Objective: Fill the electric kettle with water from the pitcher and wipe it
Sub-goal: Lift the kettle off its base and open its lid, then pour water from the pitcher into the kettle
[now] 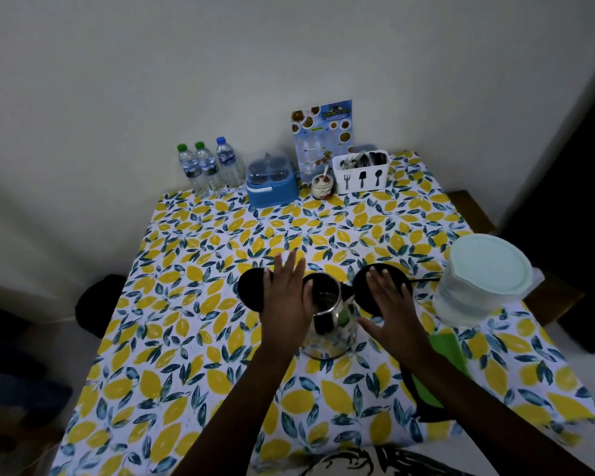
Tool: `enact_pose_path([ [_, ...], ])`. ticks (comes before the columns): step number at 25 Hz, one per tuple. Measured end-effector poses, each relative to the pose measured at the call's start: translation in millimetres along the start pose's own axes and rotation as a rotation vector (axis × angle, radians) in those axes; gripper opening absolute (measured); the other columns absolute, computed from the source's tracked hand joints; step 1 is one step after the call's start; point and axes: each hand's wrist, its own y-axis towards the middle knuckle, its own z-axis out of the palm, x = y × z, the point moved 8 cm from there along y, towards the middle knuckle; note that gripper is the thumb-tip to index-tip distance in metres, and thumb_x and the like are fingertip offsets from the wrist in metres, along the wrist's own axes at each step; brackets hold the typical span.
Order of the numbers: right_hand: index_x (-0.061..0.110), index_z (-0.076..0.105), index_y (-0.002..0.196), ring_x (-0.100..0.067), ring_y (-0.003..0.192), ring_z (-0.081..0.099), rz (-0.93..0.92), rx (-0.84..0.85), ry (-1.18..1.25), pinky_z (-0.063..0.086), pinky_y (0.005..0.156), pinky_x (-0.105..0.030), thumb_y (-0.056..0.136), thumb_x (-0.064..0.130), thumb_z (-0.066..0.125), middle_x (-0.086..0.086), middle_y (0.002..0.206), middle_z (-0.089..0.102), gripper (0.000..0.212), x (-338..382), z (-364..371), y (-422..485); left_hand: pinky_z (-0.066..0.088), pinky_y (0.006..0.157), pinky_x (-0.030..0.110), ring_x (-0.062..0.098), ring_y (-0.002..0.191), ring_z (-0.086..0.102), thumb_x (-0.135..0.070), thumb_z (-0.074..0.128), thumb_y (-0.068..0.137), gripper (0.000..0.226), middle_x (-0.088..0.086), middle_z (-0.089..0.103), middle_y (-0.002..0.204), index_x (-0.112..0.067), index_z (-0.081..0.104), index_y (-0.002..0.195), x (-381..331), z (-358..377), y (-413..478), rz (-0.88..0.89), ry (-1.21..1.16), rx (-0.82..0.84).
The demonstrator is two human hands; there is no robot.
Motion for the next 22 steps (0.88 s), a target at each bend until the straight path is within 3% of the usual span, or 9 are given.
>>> enact_pose_path([
  [5, 0.015, 0.022, 0.152, -0.004, 0.148, 0.000, 0.162, -0.237, -0.019, 0.010, 0.119, -0.039, 0.092, 0.051, 0.043, 0.001, 0.160, 0.019, 0.073, -49, -72, -36, 0.007, 0.122, 0.041, 0.021, 0.150, 0.009, -0.051, 0.018, 0.096, 0.063, 0.003, 0.023, 0.160, -0.017, 0.031, 0.148, -93, 63, 26, 0.252, -0.115, 0.258],
  [9, 0.015, 0.025, 0.151, -0.011, 0.150, 0.009, 0.323, -0.375, 0.000, 0.011, 0.120, -0.037, 0.095, 0.041, 0.044, 0.000, 0.160, 0.023, 0.065, -100, -116, -69, 0.012, 0.121, 0.043, 0.025, 0.150, 0.009, -0.033, 0.038, 0.102, 0.050, 0.006, 0.022, 0.160, -0.014, 0.033, 0.147, -166, 110, 39, 0.407, -0.197, 0.380],
  [12, 0.010, 0.034, 0.147, -0.015, 0.147, 0.020, 0.450, -0.514, 0.067, 0.019, 0.118, -0.042, 0.097, 0.034, 0.039, -0.006, 0.156, 0.034, 0.056, -145, -142, -87, 0.020, 0.121, 0.048, 0.030, 0.149, 0.014, -0.028, 0.037, 0.100, 0.050, 0.011, 0.025, 0.159, -0.010, 0.033, 0.146, -208, 141, 47, 0.513, -0.191, 0.442],
  [17, 0.003, 0.043, 0.140, -0.026, 0.142, 0.034, 0.687, -0.497, 0.269, 0.028, 0.115, -0.040, 0.100, 0.032, 0.034, -0.016, 0.148, 0.044, 0.051, -230, -143, -82, 0.014, 0.122, 0.048, 0.030, 0.150, 0.010, -0.034, 0.042, 0.100, 0.056, 0.011, 0.020, 0.160, -0.007, 0.028, 0.147, -257, 184, 49, 0.596, -0.097, 0.594],
  [19, 0.003, 0.050, 0.134, -0.027, 0.133, 0.045, 0.731, -0.437, 0.442, 0.033, 0.109, -0.034, 0.102, 0.031, 0.036, -0.018, 0.140, 0.052, 0.045, -255, -136, -67, 0.012, 0.121, 0.048, 0.030, 0.150, 0.009, -0.041, 0.044, 0.097, 0.064, 0.012, 0.018, 0.161, -0.008, 0.024, 0.148, -269, 201, 45, 0.646, -0.043, 0.646],
  [22, 0.005, 0.060, 0.114, -0.018, 0.103, 0.054, 0.781, -0.393, 0.658, 0.036, 0.078, -0.024, 0.103, 0.028, 0.041, -0.009, 0.108, 0.061, 0.032, -270, -133, -53, 0.020, 0.118, 0.050, 0.037, 0.147, 0.016, -0.048, 0.050, 0.091, 0.076, 0.016, 0.019, 0.160, -0.008, 0.021, 0.149, -268, 218, 36, 0.714, 0.132, 0.636],
])
